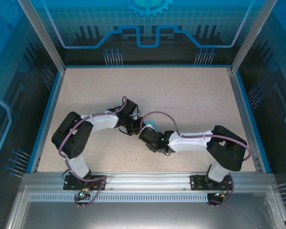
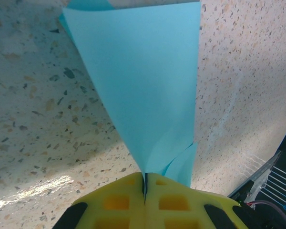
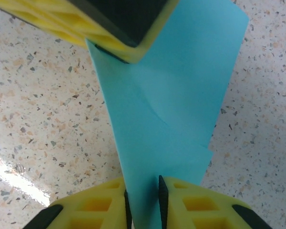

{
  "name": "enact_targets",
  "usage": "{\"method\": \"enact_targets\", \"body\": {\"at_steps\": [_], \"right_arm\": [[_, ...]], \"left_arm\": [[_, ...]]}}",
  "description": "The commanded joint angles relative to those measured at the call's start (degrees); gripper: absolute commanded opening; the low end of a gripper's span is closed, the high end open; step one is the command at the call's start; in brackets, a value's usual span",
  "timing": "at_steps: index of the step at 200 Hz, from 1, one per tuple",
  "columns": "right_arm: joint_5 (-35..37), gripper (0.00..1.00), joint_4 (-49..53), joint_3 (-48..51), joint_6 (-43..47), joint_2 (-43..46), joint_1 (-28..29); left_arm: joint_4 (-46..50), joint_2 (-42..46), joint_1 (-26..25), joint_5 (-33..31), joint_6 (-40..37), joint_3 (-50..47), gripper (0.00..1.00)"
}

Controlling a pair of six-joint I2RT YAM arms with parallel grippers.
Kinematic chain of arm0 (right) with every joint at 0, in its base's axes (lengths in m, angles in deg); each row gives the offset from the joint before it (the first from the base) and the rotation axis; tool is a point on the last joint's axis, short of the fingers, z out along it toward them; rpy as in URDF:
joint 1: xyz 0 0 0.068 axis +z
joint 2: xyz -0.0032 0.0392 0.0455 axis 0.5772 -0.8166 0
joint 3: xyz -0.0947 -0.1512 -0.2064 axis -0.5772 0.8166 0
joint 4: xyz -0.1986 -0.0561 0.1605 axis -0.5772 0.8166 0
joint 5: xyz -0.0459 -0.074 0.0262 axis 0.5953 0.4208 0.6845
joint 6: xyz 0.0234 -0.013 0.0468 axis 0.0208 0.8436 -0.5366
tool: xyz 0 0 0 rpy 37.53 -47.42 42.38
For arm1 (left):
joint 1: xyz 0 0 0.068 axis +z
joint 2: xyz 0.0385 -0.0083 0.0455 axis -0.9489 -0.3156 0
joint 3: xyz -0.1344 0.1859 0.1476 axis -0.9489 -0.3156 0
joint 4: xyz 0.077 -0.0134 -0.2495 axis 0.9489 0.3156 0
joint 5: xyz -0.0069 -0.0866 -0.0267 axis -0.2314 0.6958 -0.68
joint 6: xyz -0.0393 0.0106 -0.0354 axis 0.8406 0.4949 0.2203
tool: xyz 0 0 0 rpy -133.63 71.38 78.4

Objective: Fold a paper plane with a square sheet of paper (pick it up from the middle)
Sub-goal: Fold the wing for the fifth time at the center of the table.

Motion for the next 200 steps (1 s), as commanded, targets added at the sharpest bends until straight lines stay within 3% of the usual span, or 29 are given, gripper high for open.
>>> {"method": "enact_targets", "body": {"at_steps": [1, 45, 96, 123, 167, 200], "right_arm": [[1.0, 0.19, 1.0, -1.2, -1.1, -0.9, 0.9], [-3.7, 0.1, -2.7, 0.5, -2.3, 0.1, -0.1], [-15.1, 0.09, -11.2, 5.8, -4.7, 5.0, -4.3], [-22.3, 0.08, -15.5, 8.8, -6.6, 7.1, -7.3], [-34.9, 0.09, -27.6, 15.9, -11.2, 9.6, -13.1], [-41.0, 0.1, -33.4, 18.8, -14.0, 9.0, -16.2]], "left_arm": [[1.5, -0.7, 0.3, 2.0, -1.1, 1.0, 0.0], [1.6, -0.1, 0.8, 1.8, -1.0, 1.5, 0.02], [3.8, 5.3, 2.2, -1.3, -2.3, 1.0, 0.36], [4.9, 9.9, 2.5, -5.2, -2.6, -0.1, 0.48], [3.9, 14.6, 2.5, -8.8, -2.1, -2.8, 0.5], [0.4, 15.3, 2.5, -6.7, -1.7, -4.5, 0.42]]}}
